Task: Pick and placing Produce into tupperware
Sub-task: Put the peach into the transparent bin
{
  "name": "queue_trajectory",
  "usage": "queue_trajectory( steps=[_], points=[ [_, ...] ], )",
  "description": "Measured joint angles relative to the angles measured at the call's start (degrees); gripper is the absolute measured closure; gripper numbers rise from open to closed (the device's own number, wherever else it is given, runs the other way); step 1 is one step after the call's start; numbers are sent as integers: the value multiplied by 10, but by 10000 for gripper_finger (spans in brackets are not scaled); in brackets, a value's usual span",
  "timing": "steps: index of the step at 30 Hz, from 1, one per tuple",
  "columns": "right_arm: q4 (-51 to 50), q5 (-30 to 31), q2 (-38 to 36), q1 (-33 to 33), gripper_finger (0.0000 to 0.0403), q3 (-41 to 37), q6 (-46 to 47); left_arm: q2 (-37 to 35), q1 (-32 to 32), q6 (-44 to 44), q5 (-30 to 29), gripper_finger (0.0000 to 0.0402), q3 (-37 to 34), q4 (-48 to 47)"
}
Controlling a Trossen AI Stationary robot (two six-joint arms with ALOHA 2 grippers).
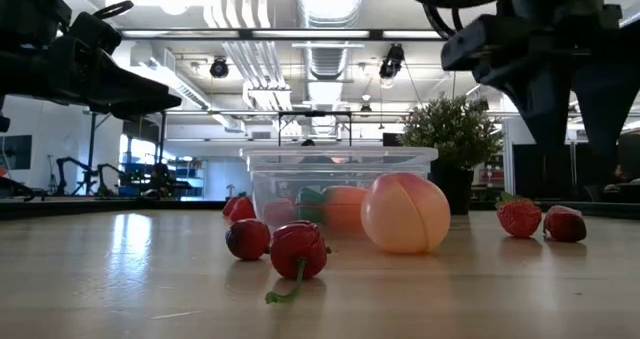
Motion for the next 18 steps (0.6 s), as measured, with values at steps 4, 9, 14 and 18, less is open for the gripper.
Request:
queue_trajectory(
  steps=[4,9,14,18],
  points=[
    [1,-1,4,-6,192,-16,-45,0,0,0,0,119,0,0],
    [26,-6,4,-16,200,-44,-98,0,0,0,0,119,0,0],
    [71,-7,5,-31,208,-65,-146,0,0,0,0,119,0,0],
    [72,-6,5,-42,213,-87,-162,0,0,0,0,119,0,0]
  ],
)
